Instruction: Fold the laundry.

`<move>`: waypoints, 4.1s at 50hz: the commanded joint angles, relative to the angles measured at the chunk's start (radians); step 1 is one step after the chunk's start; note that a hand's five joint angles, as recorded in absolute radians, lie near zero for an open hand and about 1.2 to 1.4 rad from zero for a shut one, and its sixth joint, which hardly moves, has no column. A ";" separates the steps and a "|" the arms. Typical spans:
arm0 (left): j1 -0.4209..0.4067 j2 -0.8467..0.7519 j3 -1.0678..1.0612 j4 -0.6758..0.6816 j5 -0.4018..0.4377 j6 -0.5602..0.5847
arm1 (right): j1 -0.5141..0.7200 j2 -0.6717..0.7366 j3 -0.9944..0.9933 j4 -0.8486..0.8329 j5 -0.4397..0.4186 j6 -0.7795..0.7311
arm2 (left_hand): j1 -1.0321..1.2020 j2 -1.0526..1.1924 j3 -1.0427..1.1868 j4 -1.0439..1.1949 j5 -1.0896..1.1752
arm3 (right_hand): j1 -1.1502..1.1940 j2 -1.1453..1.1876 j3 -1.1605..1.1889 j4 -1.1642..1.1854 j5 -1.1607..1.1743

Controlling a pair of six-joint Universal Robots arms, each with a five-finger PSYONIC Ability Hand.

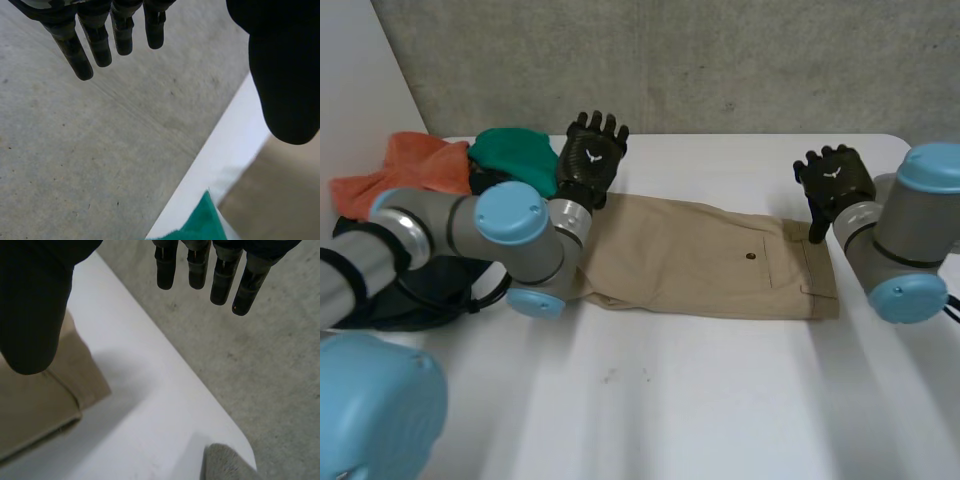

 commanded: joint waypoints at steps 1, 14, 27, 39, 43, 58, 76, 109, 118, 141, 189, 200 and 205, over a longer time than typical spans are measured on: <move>-0.005 0.250 -0.307 0.009 0.001 -0.144 | -0.003 -0.276 0.268 0.038 -0.042 0.074 | -0.014 -0.030 -0.037 -0.030 -0.048 | -0.030 -0.049 -0.042 -0.064 -0.069; -0.005 0.408 -0.634 0.003 -0.001 -0.233 | -0.013 -0.290 0.451 0.179 -0.116 0.094 | -0.014 -0.030 -0.037 -0.030 -0.048 | 0.000 -0.018 -0.012 -0.034 -0.039; -0.002 0.419 -0.659 -0.004 -0.006 -0.233 | -0.104 -0.190 0.397 0.099 -0.099 0.070 | -0.014 -0.030 -0.037 -0.030 -0.048 | 1.191 1.173 1.180 1.158 1.153; 0.001 0.520 -0.714 -0.006 -0.004 -0.236 | -0.228 -0.331 0.468 0.075 -0.099 -0.297 | -0.014 -0.030 -0.037 -0.030 -0.048 | 1.191 1.173 1.180 1.158 1.153; 0.003 0.548 -0.736 -0.004 -0.004 -0.250 | -0.173 -0.342 0.446 0.047 -0.128 -0.444 | -0.014 -0.030 -0.037 -0.030 -0.048 | 1.191 1.173 1.180 1.158 1.153; 0.021 0.553 -0.705 0.003 -0.007 -0.294 | 0.338 -0.113 0.259 -0.096 -0.571 -0.483 | -0.014 -0.030 -0.037 -0.030 -0.048 | 1.191 1.173 1.180 1.158 1.153; -0.025 0.347 -0.279 -0.208 0.008 -0.399 | 0.191 -0.323 0.224 -0.067 -0.251 0.569 | -0.014 -0.030 -0.037 -0.030 -0.048 | -0.030 -0.049 -0.042 -0.064 -0.069; -0.068 0.103 -0.090 -0.603 0.025 -0.357 | 0.135 0.192 -0.309 0.523 -0.205 0.363 | 0.013 -0.003 -0.010 -0.003 -0.021 | -0.030 -0.049 -0.042 -0.064 -0.069; -0.059 0.216 -0.072 -0.618 0.037 -0.367 | 0.134 0.016 -0.231 0.472 -0.205 0.361 | -0.001 -0.018 -0.024 -0.017 -0.035 | -0.030 -0.049 -0.042 -0.064 -0.069; 0.032 0.642 -0.318 -0.667 0.562 -0.486 | 0.336 -0.311 0.526 -0.049 -0.148 0.168 | -0.007 -0.024 -0.030 -0.023 -0.041 | -0.030 -0.049 -0.042 -0.064 -0.069; 0.038 0.651 -0.369 -0.662 0.564 -0.488 | 0.297 0.069 0.072 -0.205 -0.070 0.114 | -0.001 -0.018 -0.024 -0.017 -0.035 | 1.191 1.173 1.180 1.158 1.153; 0.063 0.694 -0.372 -0.662 0.565 -0.492 | 0.102 0.045 -0.049 -0.221 -0.289 0.106 | -0.010 -0.027 -0.033 -0.026 -0.044 | 1.191 1.173 1.180 1.158 1.153; 0.058 0.703 -0.374 -0.661 0.571 -0.492 | 0.031 0.048 -0.166 -0.223 -0.332 0.117 | -0.013 -0.030 -0.036 -0.029 -0.047 | 1.191 1.173 1.180 1.158 1.153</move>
